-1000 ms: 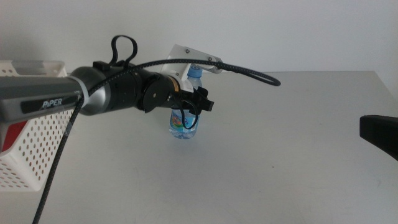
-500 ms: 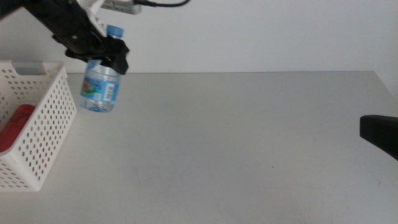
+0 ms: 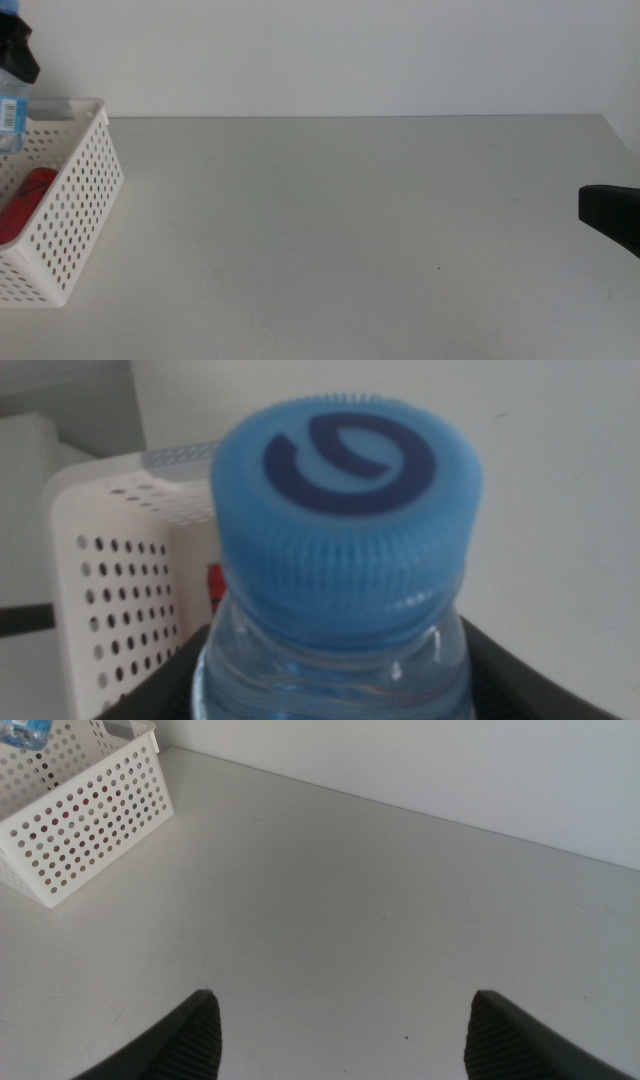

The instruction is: Use arms to grab the bottles and put them into the dustbin to the left of the table.

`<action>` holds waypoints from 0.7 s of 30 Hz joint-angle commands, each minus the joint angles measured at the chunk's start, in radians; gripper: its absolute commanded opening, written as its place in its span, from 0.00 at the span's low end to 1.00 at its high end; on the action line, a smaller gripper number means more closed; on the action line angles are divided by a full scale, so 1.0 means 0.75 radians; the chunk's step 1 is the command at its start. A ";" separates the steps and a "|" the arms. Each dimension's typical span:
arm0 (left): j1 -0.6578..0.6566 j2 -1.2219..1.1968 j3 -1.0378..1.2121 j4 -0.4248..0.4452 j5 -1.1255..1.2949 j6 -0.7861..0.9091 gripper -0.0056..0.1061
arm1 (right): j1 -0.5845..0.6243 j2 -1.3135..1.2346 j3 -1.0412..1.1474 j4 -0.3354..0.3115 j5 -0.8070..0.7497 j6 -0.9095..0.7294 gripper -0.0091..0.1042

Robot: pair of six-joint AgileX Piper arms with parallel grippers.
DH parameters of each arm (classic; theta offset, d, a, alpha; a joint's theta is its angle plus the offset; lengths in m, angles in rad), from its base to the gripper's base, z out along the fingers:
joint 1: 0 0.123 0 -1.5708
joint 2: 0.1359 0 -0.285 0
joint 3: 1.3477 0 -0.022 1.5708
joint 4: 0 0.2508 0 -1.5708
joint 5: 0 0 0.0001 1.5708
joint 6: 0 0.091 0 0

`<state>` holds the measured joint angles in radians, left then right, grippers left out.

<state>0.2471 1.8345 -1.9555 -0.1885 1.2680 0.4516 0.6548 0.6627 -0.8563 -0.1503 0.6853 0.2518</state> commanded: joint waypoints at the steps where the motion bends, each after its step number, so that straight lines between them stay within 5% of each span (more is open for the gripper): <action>1: 0.055 -0.050 -0.034 -0.044 0.065 -0.005 0.04 | 0.005 0.000 -0.045 -0.030 -0.095 -0.017 0.62; 14: 0.096 0.182 0.132 -0.081 -0.009 -0.042 0.07 | 0.005 0.000 -0.045 -0.033 -0.095 -0.017 0.62; 21: 0.096 0.215 0.132 -0.090 -0.006 -0.009 0.42 | 0.005 0.000 -0.045 -0.033 -0.095 -0.017 0.62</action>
<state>0.3193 2.0516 -1.8273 -0.2134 1.2256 0.4435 0.6548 0.6627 -0.8563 -0.1538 0.6853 0.2518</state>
